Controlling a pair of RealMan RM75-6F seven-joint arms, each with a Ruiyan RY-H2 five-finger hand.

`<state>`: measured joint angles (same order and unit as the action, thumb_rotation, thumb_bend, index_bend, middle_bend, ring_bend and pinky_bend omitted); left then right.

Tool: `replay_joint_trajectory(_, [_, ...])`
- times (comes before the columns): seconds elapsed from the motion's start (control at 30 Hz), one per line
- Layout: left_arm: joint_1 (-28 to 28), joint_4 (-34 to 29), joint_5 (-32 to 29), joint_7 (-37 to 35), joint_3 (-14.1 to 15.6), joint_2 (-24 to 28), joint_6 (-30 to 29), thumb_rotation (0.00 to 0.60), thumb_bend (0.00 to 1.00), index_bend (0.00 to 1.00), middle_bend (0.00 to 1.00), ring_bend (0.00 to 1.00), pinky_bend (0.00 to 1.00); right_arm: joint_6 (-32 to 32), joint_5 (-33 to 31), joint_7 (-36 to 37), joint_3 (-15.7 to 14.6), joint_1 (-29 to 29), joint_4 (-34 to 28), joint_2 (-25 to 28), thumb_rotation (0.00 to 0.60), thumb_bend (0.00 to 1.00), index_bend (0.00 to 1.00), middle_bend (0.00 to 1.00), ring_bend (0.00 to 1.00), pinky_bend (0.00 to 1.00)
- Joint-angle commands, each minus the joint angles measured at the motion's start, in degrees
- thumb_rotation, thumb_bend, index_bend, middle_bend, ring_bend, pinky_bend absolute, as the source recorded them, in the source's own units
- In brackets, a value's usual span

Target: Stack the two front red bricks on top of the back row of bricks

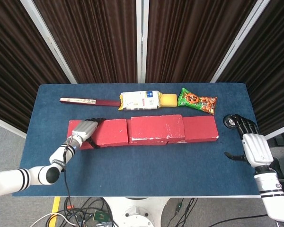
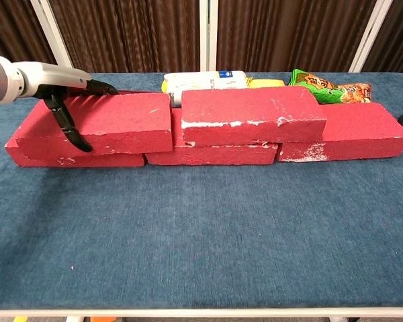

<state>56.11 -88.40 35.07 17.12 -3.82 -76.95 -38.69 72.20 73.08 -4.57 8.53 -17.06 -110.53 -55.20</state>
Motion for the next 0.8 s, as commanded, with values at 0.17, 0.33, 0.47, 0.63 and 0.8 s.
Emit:
replay_joint_trajectory(0.17, [-0.1,0.4,0.4,-1.2,-0.2,0.5,0.0,0.600,0.12,0.08,0.17,0.19,0.22,0.0,0.0,0.0,0.0,0.0,0.4,-0.2,0.600,0.00,0.00,0.00,0.00,0.00])
replay_joint_trajectory(0.33, [-0.3,0.6,1.9,-1.9,-0.2,0.8,-0.1,0.600,0.12,0.08,0.17,0.19,0.22,-0.2,-0.1,-0.1,0.1,-0.1,0.6,-0.4,0.600,0.00,0.00,0.00,0.00,0.00])
replay_joint_trajectory(0.47, [-0.1,1.2,3.1,-2.5,-0.5,0.7,0.4,0.600,0.12,0.08,0.17,0.19,0.22,-0.4,-0.2,-0.2,0.1,-0.2,0.7,-0.6,0.600,0.00,0.00,0.00,0.00,0.00])
replay_joint_trajectory(0.63, [-0.1,2.4,4.8,-3.7,-0.8,0.0,1.2,0.600,0.12,0.08,0.17,0.19,0.22,-0.5,-0.3,-0.3,0.2,-0.2,0.7,-0.6,0.600,0.00,0.00,0.00,0.00,0.00])
replay_joint_trajectory(0.8, [-0.1,3.7,7.1,-5.3,-1.3,-0.6,2.7,0.600,0.12,0.08,0.17,0.19,0.22,-0.6,-0.6,-0.3,0.1,-0.2,0.8,-0.6,0.600,0.00,0.00,0.00,0.00,0.00])
